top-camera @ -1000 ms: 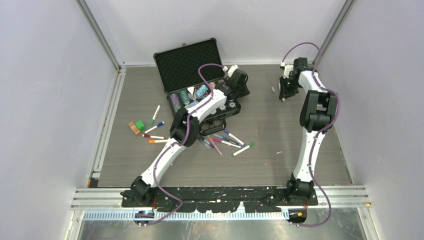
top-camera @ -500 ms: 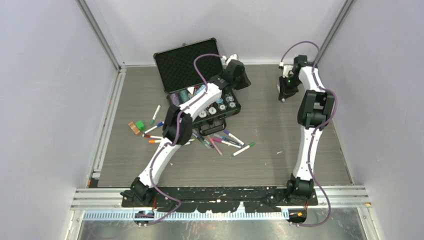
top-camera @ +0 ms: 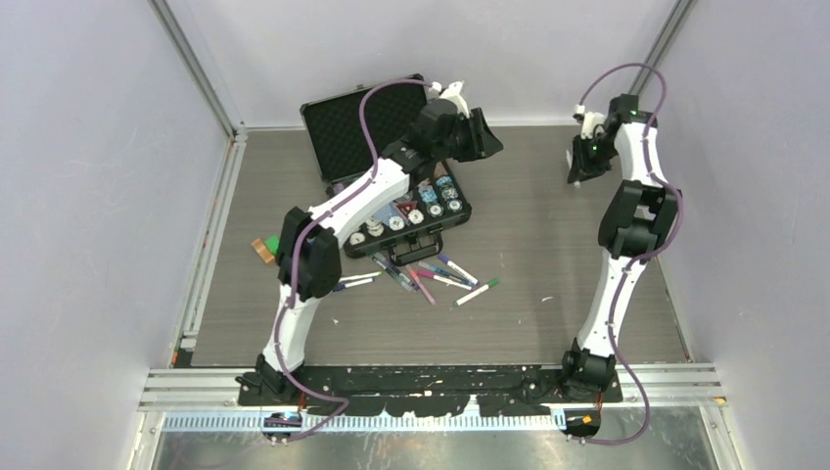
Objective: Open the pen caps
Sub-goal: Place the pen at the center of the board.
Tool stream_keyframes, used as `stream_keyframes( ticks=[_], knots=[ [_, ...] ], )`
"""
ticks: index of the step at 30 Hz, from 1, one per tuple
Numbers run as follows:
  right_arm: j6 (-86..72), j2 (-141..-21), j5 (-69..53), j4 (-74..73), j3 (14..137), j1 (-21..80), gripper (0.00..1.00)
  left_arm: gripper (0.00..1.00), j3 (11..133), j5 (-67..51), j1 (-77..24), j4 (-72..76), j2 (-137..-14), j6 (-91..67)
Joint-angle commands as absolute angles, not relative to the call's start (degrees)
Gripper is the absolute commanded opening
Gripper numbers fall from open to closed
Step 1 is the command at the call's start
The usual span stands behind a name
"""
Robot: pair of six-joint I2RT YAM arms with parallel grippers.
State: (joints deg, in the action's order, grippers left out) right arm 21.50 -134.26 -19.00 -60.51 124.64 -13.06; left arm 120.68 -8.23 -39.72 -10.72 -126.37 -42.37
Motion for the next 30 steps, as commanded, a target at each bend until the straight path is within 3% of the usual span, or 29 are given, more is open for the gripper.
stream_keyframes(
  ticks=[1,13,21,30],
  knots=[
    [25.68,-130.69,-16.28,-64.07,125.55,-14.24,0.08,0.47,111.56,-10.74,-39.64,-4.37,-116.47,-35.36],
    [29.62,-127.52,-11.27,-62.33,113.88,-15.69,0.12,0.71,77.57,-11.19,-35.92,5.66,-91.61,-33.68],
    [27.57,-130.42,-10.26,-61.70,114.60,-15.65,0.15,0.71,63.91,-13.00,-32.65,5.93,-80.38,-35.42],
    [26.49,-131.47,-10.86,-61.78,114.52,-15.69,0.31,0.73,55.87,-9.67,-32.52,1.01,-68.28,-33.19]
  ],
)
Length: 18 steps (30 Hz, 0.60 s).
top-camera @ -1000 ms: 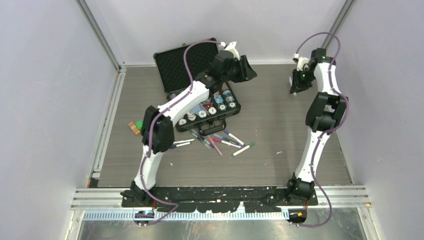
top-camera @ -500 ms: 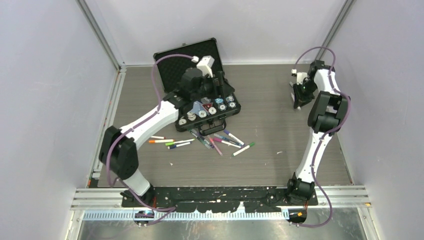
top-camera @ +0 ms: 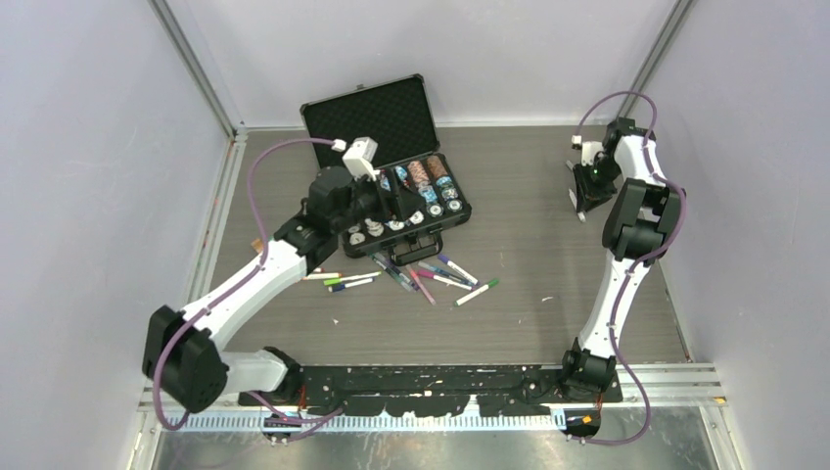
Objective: Open the pen caps
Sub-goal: Place the pen at the center of the board.
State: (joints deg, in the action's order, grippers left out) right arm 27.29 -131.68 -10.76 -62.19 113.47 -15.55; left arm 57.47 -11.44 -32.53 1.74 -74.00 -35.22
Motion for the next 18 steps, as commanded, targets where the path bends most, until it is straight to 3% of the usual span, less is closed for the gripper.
stream_keyframes(
  ticks=[1,9,18],
  knots=[
    [26.39,-131.48,-10.90,-61.84,114.52,-15.67,0.32,0.73,55.29,-9.16,-32.42,0.44,-67.17,-32.98],
    [25.59,-131.38,-12.68,-61.89,117.20,-15.69,0.38,0.74,51.13,-6.60,-32.33,-4.14,-59.40,-31.83],
    [18.17,-142.16,-14.89,-61.70,139.19,-15.61,0.45,0.78,46.47,-4.66,-32.19,-5.44,-53.19,-31.86]
  ],
)
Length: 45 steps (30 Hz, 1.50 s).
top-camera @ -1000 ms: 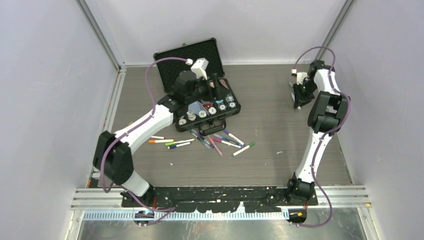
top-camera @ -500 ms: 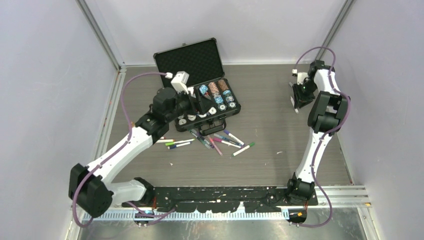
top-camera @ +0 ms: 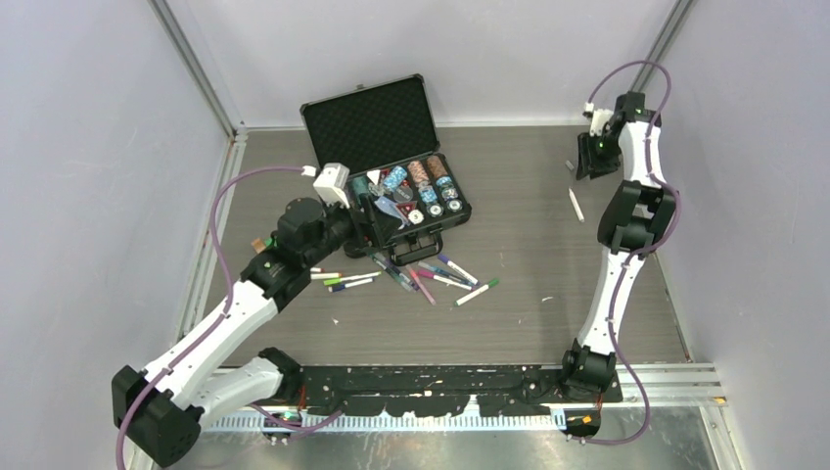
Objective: Open the pen caps
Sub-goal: Place the pen at the center of the board, then adjust the pen cap at the center of the board.
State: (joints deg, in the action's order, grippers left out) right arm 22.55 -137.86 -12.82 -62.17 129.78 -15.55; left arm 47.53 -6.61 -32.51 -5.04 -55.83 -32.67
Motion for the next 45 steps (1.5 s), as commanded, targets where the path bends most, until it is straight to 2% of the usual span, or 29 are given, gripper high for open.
stream_keyframes(
  ticks=[1,9,17,28,34,39,45],
  knots=[
    [17.43,-143.45,-14.93,-61.63,141.07,-15.56,0.46,0.79,45.96,-4.27,-32.21,-5.39,-52.71,-31.86],
    [14.08,-147.92,-13.83,-54.47,145.02,-14.68,0.51,0.83,42.63,-2.63,-32.21,-2.55,-52.05,-32.91],
    [10.88,-149.33,-13.20,-47.60,145.71,-13.95,0.51,0.83,43.92,-3.05,-32.25,-2.08,-54.53,-32.80],
    [11.95,-153.21,-12.73,-46.52,148.47,-12.95,0.49,0.83,44.47,-3.60,-32.17,-1.46,-56.03,-33.28],
    [13.14,-153.59,-10.72,-45.70,148.80,-12.30,0.44,0.83,44.48,-3.85,-32.16,-1.26,-56.16,-33.96],
    [14.28,-154.23,-9.35,-46.24,148.56,-12.01,0.32,0.83,44.01,-4.00,-32.15,-1.10,-55.95,-34.82],
    [16.75,-154.16,-8.39,-47.62,146.20,-11.40,0.25,0.83,43.61,-3.91,-32.17,-1.23,-55.32,-35.11]
  ],
)
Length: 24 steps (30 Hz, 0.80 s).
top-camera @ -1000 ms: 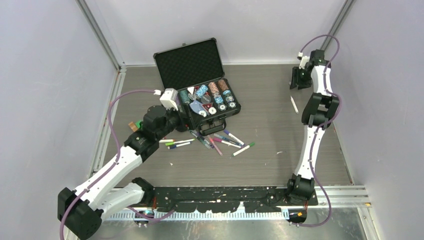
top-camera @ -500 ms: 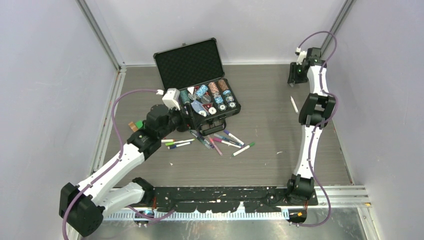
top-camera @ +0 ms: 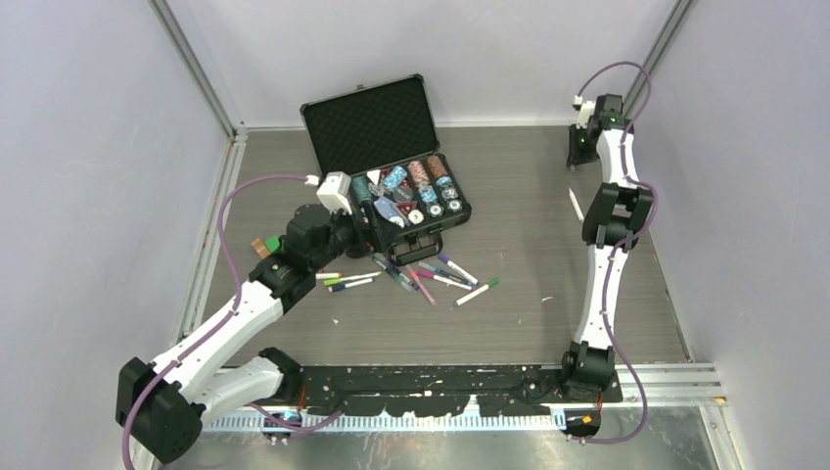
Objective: Open the pen caps
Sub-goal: Adjust the pen cap at the center of the board.
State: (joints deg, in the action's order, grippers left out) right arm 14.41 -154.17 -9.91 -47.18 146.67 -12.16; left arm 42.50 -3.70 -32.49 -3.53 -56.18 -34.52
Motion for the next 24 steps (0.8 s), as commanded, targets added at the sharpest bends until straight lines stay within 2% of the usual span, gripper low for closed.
stream_keyframes(
  ticks=[1,9,12,24],
  knots=[
    [17.04,-153.92,-8.17,-47.70,145.47,-11.28,0.22,0.83,43.60,-3.91,-32.12,-1.20,-55.22,-35.15],
    [19.78,-148.60,-7.30,-47.52,137.23,-7.34,0.05,0.82,43.25,-4.22,-32.11,-1.21,-54.73,-35.60],
    [18.89,-145.48,-7.01,-45.98,132.92,-3.97,0.02,0.82,43.07,-4.20,-32.16,-1.21,-54.29,-36.02],
    [2.70,-137.74,-3.05,-36.15,120.35,11.94,0.00,0.82,41.34,-3.31,-32.16,-3.32,-49.96,-36.90]
  ],
)
